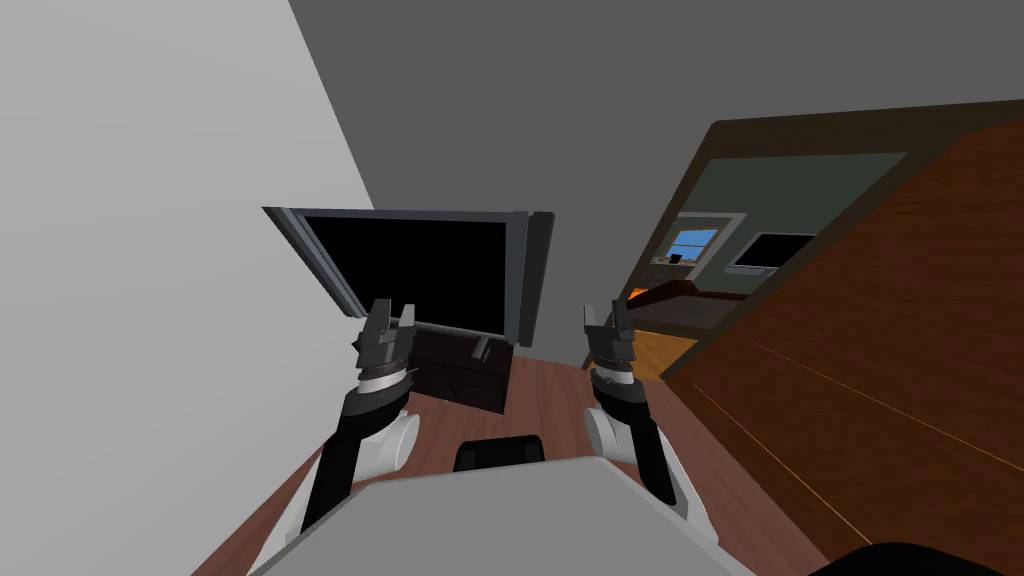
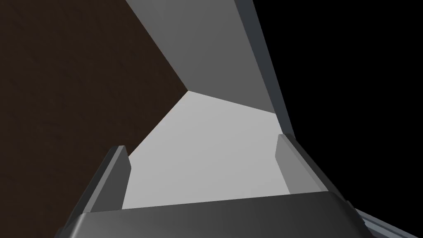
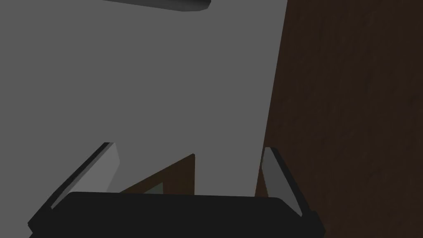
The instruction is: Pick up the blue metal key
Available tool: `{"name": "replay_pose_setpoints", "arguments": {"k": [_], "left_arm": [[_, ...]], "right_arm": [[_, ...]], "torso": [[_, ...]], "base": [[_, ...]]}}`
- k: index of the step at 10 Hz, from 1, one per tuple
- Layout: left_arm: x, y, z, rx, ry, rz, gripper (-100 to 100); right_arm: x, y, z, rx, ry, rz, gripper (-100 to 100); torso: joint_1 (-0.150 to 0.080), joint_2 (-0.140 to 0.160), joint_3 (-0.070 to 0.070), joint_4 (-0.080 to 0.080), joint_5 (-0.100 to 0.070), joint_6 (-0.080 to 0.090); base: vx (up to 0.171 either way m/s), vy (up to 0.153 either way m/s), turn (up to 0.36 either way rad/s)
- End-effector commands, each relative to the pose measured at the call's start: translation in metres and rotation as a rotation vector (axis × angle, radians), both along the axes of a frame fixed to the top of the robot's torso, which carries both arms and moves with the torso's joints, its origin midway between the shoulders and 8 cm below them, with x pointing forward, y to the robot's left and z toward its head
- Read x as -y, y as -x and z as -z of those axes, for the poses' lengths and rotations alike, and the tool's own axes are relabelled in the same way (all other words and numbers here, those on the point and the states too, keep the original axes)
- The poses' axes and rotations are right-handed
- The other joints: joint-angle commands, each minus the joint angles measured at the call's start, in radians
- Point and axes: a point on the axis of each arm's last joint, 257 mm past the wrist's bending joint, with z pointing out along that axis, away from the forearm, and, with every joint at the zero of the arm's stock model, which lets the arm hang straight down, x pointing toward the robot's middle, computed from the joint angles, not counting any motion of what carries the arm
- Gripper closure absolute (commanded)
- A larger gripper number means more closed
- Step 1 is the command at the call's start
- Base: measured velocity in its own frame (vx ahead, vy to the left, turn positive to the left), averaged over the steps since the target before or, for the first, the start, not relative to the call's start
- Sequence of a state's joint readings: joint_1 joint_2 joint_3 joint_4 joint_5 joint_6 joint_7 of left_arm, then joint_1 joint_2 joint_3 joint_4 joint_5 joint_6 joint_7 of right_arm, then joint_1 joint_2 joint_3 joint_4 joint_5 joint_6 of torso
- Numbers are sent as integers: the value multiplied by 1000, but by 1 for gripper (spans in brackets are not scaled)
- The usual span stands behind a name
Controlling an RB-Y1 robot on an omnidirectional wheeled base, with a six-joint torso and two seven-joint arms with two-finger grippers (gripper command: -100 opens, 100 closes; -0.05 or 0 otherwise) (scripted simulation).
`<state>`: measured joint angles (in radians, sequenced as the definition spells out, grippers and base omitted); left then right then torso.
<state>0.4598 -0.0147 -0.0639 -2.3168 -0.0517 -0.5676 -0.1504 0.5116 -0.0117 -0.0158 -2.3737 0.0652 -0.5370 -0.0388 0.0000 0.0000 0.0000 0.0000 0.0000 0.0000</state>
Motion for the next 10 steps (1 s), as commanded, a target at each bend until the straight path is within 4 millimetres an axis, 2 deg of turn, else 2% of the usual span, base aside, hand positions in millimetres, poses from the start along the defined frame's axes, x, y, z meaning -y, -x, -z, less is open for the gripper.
{"name": "replay_pose_setpoints", "arguments": {"k": [1, 5, 10], "left_arm": [[3, -4, 5, -18, -21, 17, -100], [4, -28, 31, -102, -56, 67, -100], [-11, -70, 80, -254, -15, 110, -100]], "right_arm": [[0, 0, 0, 0, 0, 0, 0], [0, 0, 0, 0, 0, 0, 0], [0, 0, 0, 0, 0, 0, 0]], "torso": [[0, 0, 0, 0, 0, 0], [-2, 3, 2, 1, 0, 0], [-5, 5, 3, 1, -1, 0]], "base": [[-9, -7, 1], [-46, -34, 3], [-86, -62, 5]]}}
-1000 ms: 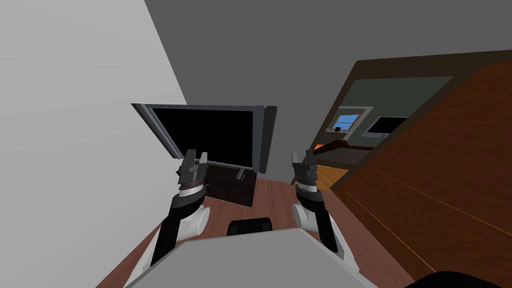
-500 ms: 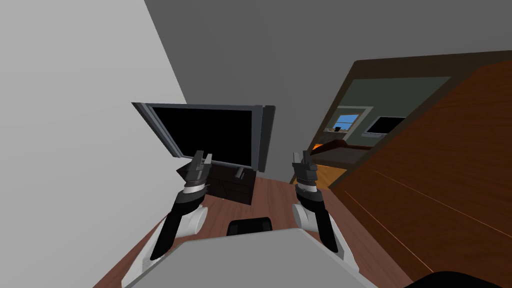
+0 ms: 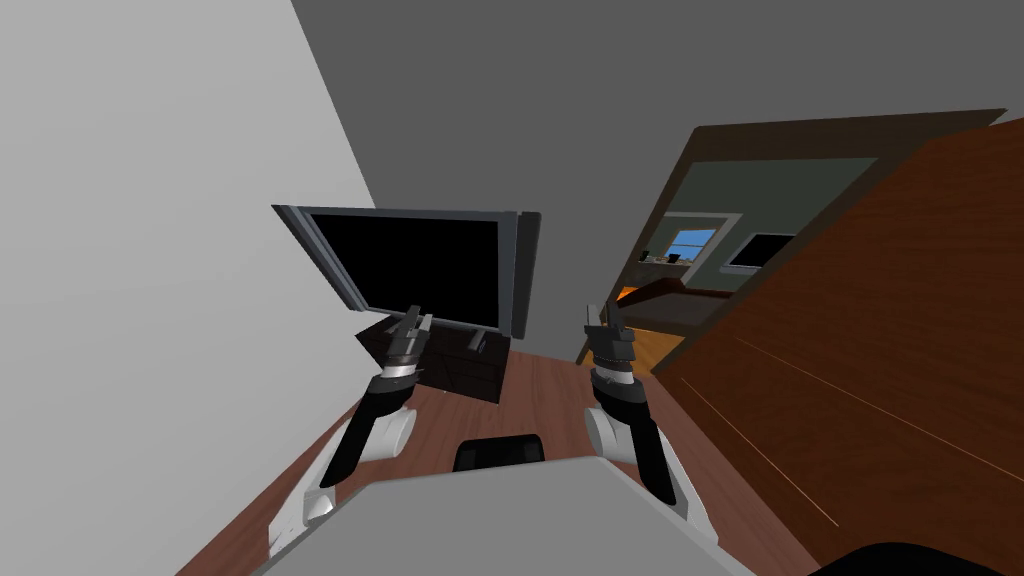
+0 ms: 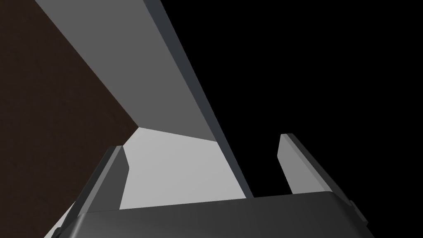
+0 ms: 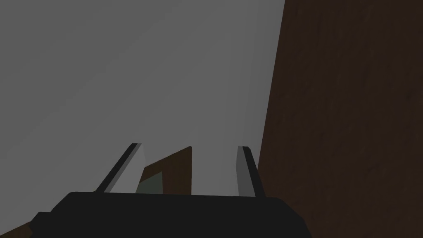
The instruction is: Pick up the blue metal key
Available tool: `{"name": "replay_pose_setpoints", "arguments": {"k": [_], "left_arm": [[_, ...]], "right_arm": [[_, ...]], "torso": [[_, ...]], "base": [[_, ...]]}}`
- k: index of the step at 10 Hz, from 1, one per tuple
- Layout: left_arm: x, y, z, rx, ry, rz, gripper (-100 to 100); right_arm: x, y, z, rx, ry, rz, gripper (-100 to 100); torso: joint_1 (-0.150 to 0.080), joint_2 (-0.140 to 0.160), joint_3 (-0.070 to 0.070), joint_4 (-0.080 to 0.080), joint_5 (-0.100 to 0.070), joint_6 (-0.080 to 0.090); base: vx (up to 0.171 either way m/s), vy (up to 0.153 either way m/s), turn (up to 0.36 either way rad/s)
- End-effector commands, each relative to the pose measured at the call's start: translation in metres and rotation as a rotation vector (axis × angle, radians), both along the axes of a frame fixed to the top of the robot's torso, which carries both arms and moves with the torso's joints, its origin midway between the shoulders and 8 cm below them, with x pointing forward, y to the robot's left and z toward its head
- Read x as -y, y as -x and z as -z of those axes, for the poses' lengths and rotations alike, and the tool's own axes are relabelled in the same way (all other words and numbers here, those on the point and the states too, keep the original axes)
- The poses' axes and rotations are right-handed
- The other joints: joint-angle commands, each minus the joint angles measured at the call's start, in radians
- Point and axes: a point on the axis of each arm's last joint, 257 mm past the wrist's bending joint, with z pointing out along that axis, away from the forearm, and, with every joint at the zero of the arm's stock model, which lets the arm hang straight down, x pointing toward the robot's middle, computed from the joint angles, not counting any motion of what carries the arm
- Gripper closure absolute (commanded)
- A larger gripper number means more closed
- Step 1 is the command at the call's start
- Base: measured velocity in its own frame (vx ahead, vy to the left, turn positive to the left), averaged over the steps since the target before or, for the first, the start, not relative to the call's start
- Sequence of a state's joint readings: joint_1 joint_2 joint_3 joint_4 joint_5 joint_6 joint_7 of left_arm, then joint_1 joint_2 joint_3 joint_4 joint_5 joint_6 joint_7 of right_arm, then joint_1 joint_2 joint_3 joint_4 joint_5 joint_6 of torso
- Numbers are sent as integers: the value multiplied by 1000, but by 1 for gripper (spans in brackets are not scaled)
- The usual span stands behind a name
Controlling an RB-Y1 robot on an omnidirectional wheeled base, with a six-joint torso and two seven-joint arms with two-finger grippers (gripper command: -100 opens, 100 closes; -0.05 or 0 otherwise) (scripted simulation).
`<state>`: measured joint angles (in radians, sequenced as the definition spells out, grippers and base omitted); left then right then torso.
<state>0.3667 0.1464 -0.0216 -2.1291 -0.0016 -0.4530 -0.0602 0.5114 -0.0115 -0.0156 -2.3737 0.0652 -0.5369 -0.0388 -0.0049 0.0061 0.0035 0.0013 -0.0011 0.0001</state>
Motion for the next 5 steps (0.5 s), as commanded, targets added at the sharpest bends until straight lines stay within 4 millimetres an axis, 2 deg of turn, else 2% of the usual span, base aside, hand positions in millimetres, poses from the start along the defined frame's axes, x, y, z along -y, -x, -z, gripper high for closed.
{"name": "replay_pose_setpoints", "arguments": {"k": [1, 3, 4, 5], "left_arm": [[-8, -15, 18, -59, 26, 8, -100], [-17, -33, 40, -128, 65, 13, -100], [-17, -34, 44, -135, 65, 12, -100], [-22, -43, 57, -175, 87, 12, -100]], "right_arm": [[0, 0, 0, 0, 0, 0, 0], [0, 0, 0, 0, 0, 0, 0], [0, 0, 0, 0, 0, 0, 0], [0, 0, 0, 0, 0, 0, 0]], "torso": [[0, 0, 0, 0, 0, 0], [-1, 0, 0, 0, 0, 0], [0, 0, 0, 0, 0, 0], [2, -2, -1, 0, 0, 0]], "base": [[-98, -85, 4], [-87, -79, 4], [-64, -38, -1], [-55, -43, -6]]}}
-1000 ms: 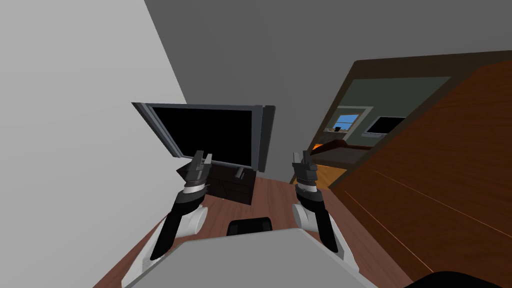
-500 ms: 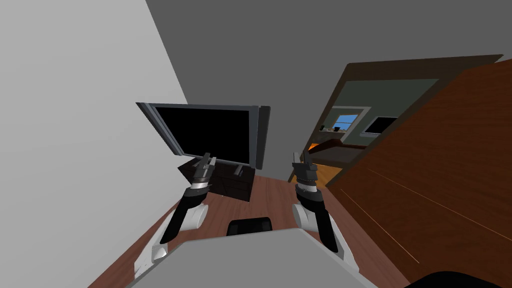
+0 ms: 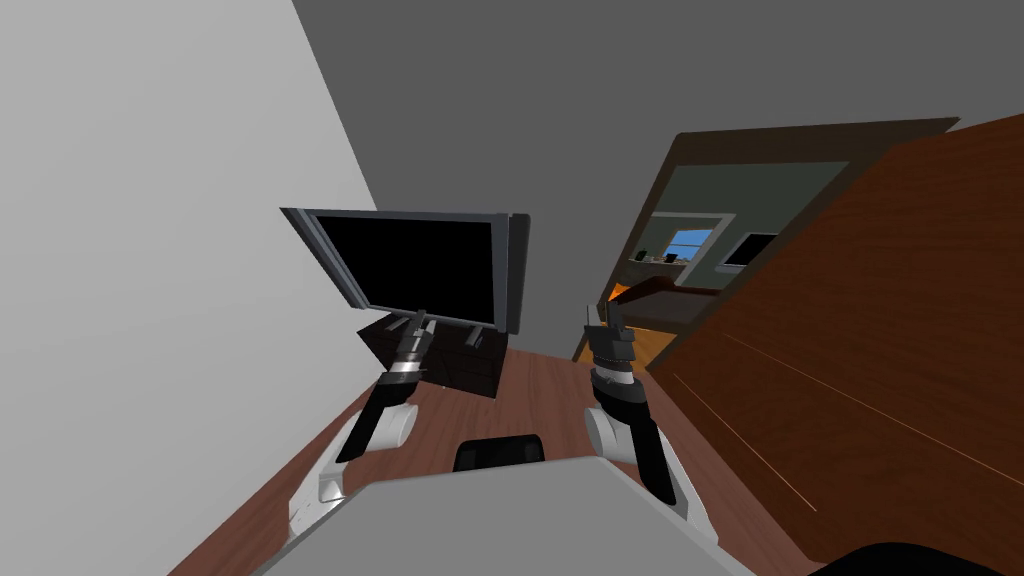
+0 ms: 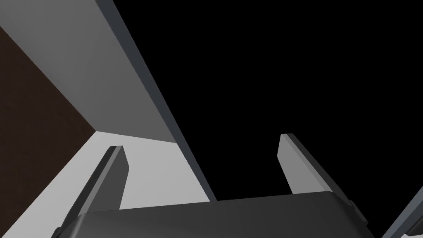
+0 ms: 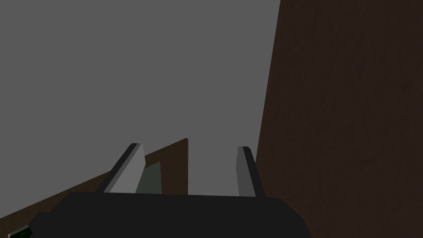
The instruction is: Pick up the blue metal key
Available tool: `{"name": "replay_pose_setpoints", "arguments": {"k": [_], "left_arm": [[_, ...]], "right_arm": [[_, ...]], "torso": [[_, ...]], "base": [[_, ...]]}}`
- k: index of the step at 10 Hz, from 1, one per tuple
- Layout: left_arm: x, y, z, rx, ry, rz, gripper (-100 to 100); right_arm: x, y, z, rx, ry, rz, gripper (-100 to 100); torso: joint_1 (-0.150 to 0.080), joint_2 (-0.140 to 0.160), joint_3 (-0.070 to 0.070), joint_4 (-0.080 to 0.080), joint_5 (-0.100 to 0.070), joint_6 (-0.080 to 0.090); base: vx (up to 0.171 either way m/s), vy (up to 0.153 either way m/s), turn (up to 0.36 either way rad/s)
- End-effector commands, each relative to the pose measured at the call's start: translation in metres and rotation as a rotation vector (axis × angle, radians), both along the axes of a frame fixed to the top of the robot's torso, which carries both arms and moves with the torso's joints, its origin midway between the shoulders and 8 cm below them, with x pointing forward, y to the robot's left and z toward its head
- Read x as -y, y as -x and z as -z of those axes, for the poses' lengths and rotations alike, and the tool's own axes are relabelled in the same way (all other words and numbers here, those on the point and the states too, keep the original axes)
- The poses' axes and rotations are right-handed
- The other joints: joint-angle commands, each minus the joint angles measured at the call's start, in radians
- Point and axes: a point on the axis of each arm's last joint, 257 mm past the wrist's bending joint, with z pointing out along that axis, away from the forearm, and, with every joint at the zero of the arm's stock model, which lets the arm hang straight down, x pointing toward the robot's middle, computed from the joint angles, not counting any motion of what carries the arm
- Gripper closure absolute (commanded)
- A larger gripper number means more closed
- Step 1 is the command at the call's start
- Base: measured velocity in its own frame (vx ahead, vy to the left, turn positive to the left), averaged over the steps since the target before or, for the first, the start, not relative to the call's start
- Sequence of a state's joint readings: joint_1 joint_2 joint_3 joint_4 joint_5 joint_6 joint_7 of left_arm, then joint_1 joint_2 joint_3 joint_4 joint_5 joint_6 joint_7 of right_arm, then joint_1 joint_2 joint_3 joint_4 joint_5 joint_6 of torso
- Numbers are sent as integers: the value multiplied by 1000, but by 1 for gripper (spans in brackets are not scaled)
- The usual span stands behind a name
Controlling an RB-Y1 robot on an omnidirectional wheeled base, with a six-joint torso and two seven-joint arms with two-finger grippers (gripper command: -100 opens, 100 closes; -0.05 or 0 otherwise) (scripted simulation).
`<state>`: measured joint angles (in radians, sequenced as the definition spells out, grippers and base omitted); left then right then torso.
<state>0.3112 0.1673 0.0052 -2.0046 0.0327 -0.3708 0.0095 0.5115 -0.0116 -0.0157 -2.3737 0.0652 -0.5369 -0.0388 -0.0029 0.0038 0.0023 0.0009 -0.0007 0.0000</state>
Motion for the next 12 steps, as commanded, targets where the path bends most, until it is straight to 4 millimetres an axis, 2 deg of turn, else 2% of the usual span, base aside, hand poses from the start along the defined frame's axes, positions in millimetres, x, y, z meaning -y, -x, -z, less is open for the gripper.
{"name": "replay_pose_setpoints", "arguments": {"k": [1, 5, 6, 7, 8, 10, 11, 12], "left_arm": [[-6, -17, 20, -64, 35, 1, -100], [-16, -54, 79, -235, 124, 2, -100], [-17, -54, 85, -249, 125, -1, -100], [-17, -63, 101, -294, 145, 0, -100], [-17, -63, 103, -299, 146, -1, -100], [-15, -78, 135, -391, 178, 2, -100], [-15, -79, 139, -404, 179, -1, -100], [-12, -85, 157, -457, 191, 0, -100]], "right_arm": [[0, 0, 0, 0, 0, 0, 0], [0, 0, 0, 0, 0, 0, 0], [0, 0, 0, 0, 0, 0, 0], [0, 0, 0, 0, 0, 0, 0], [0, 0, 0, 0, 0, 0, 0], [0, 0, 0, 0, 0, 0, 0], [0, 0, 0, 0, 0, 0, 0], [0, 0, 0, 0, 0, 0, 0]], "torso": [[0, 0, 0, 0, 0, 0], [0, -1, 0, 0, 0, 0], [0, -2, -1, 0, 0, 0], [1, -3, -1, -1, 0, 0], [2, -4, -2, -1, 0, 0], [3, -5, -3, -1, 1, 0], [3, -5, -3, -1, 0, 0], [3, -5, -3, -1, 0, 0]], "base": [[-73, -52, 0], [-53, -52, -13], [-15, -22, -4], [-6, -12, -14], [-1, -5, -10], [9, -3, -24], [14, -1, -10], [21, 6, -18]]}}
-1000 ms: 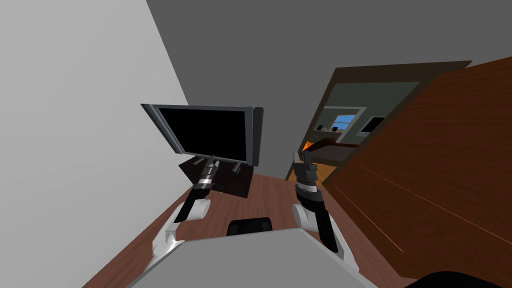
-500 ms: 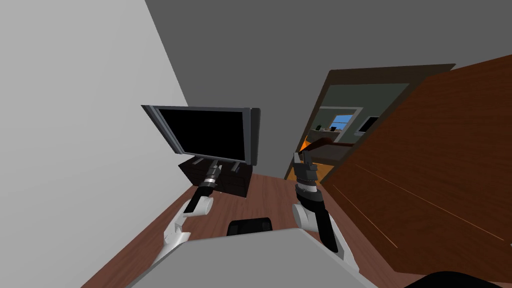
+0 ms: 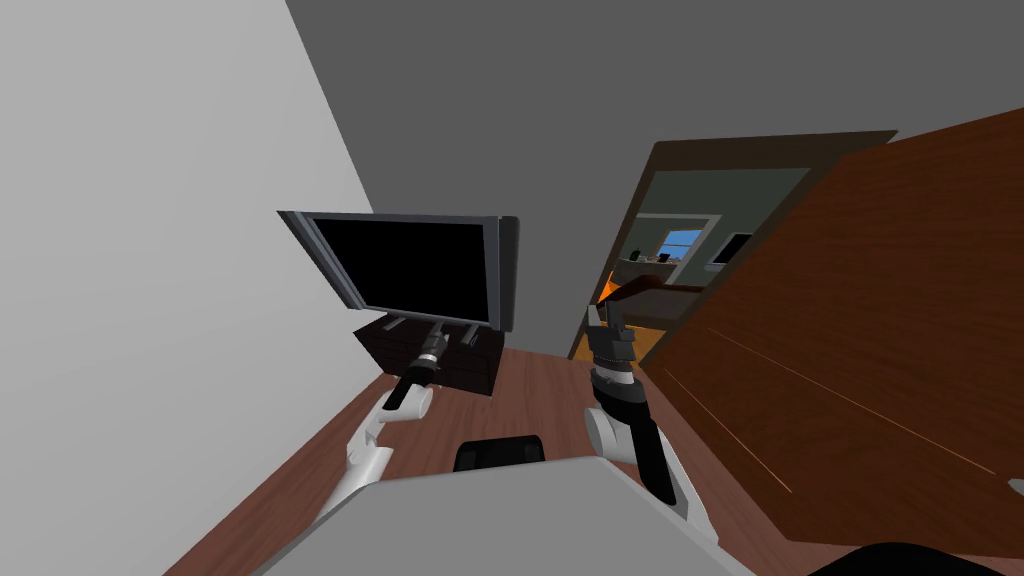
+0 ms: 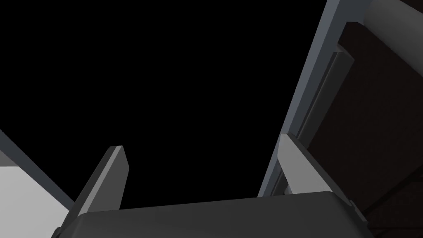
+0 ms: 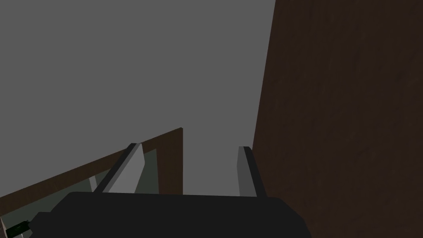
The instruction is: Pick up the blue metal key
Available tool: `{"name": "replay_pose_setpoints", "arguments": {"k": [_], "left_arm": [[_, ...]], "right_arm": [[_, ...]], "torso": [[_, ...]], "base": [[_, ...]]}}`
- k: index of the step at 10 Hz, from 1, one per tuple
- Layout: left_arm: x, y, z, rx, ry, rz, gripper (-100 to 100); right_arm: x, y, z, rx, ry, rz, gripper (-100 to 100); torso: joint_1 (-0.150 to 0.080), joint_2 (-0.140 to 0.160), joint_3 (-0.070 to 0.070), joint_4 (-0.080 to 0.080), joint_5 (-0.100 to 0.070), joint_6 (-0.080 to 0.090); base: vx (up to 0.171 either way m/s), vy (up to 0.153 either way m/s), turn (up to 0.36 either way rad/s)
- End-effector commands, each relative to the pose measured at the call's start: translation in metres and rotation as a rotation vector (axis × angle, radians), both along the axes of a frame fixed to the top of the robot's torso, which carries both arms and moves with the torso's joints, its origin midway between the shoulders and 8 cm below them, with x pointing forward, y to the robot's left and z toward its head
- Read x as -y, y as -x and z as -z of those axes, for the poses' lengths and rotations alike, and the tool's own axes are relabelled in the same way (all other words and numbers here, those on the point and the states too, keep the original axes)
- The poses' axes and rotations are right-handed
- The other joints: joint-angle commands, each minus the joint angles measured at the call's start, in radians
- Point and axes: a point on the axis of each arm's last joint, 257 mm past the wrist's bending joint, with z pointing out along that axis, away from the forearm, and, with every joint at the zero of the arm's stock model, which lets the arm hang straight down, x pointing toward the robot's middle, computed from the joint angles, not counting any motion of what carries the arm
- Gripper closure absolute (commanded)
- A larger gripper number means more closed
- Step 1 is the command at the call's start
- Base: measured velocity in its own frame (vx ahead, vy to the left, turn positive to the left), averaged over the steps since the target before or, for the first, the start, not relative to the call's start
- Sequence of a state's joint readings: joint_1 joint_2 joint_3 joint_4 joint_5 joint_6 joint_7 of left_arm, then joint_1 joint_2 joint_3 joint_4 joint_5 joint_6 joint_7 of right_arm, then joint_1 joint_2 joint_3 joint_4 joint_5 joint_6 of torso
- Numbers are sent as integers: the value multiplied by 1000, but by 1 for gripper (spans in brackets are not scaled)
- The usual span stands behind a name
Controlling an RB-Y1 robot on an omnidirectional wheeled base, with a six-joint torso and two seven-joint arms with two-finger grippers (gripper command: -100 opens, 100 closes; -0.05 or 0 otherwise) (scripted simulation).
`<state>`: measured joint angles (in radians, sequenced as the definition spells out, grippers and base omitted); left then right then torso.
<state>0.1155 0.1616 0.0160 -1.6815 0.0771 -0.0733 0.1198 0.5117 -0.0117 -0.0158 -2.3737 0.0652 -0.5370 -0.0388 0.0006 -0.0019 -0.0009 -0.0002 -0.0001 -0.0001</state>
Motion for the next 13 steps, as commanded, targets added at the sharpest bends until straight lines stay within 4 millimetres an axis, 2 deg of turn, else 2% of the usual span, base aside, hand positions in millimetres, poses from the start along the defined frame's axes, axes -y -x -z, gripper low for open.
{"name": "replay_pose_setpoints", "arguments": {"k": [1, 2, 3, 4, 6, 7, 9, 10, 11, 12, 13], "left_arm": [[6, -10, 23, -68, 17, 7, -100], [5, -9, 32, -90, 18, 4, -100], [9, -14, 49, -143, 24, 9, -100], [9, -14, 50, -145, 25, 9, -100], [19, -21, 82, -240, 29, 22, -100], [19, -21, 86, -256, 29, 21, -100], [31, -24, 116, -348, 22, 36, -100], [30, -23, 121, -366, 22, 35, -100], [36, -24, 135, -408, 16, 43, -100], [36, -23, 138, -419, 16, 42, -100], [42, -21, 154, -472, 8, 49, -100]], "right_arm": [[0, 0, 0, 0, 0, 0, 0], [0, 0, 0, 0, 0, 0, 0], [0, 0, 0, 0, 0, 0, 0], [0, 0, 0, 0, 0, 0, 0], [0, 0, 0, 0, 0, 0, 0], [0, 0, 0, 0, 0, 0, 0], [0, 0, 0, 0, 0, 0, 0], [0, 0, 0, 0, 0, 0, 0], [0, 0, 0, 0, 0, 0, 0], [0, 0, 0, 0, 0, 0, 0], [0, 0, 0, 0, 0, 0, 0]], "torso": [[0, 0, 0, 0, 0, 0], [1, -1, -1, 0, 0, 0], [1, -1, -1, 0, 0, 0], [1, -1, -1, 0, 0, 0], [1, -1, -1, 0, 0, 0], [2, -2, -1, 0, 0, 0], [2, -3, -2, -1, 0, 0], [3, -4, -2, -1, 1, 0], [3, -3, -2, -1, 1, 0], [3, -3, -2, -1, 1, 0], [2, -2, -1, -1, 0, 0]], "base": [[40, 20, -29], [35, 21, -20], [34, 21, -23], [28, 14, -14], [46, 33, -36], [63, 38, -19], [78, 50, -31], [64, 50, -23], [59, 47, -27], [51, 34, -17], [61, 27, -30]]}}
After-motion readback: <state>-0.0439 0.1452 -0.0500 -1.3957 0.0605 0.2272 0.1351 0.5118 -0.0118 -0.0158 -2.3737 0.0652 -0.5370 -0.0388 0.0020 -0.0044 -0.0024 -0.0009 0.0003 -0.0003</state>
